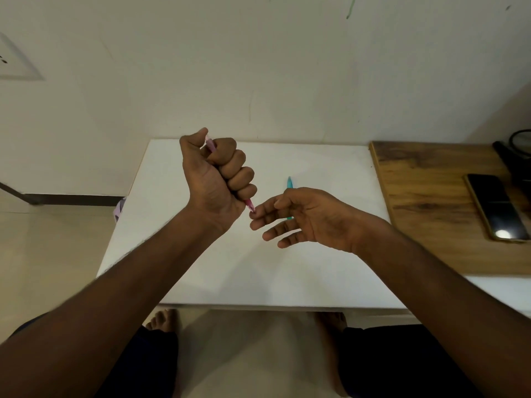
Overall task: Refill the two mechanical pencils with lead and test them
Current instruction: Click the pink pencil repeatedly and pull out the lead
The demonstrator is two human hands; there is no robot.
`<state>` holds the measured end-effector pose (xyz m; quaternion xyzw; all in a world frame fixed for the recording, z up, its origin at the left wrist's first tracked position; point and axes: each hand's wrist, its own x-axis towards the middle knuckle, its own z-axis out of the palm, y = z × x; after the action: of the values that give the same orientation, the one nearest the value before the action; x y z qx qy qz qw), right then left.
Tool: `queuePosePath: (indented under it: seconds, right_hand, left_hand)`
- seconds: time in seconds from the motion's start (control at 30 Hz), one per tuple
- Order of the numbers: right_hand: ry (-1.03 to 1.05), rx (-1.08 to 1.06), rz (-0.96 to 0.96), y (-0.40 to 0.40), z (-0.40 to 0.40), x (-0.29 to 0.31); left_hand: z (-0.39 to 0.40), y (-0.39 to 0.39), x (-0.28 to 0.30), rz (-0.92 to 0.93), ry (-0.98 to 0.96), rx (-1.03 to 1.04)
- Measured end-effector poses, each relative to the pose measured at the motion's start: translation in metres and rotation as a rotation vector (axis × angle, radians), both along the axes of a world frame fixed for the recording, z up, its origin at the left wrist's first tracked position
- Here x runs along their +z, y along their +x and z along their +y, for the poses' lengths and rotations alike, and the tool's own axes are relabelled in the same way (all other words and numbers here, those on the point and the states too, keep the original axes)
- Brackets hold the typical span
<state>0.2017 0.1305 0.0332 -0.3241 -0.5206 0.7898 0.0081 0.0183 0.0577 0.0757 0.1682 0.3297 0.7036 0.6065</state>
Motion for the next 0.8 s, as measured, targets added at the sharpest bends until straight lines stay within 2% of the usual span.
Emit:
queuePosePath:
  seconds: [0.1,0.33,0.8]
  right_hand:
    - [-0.027,-0.004,0.006,-0.001,0.0,0.001]
    - [0.091,-0.004,-0.038,-0.01,-0.009,0.004]
    - [0.169,0.007,-0.081,-0.013,-0.013,0.005]
  left_hand:
    - [0.0,-0.002,0.001,-0.004,0.008,0.014]
    - [0.0,-0.002,0.002,0.006,0.017,0.025]
    - [-0.002,-0.002,0.005,0.022,0.044,0.024]
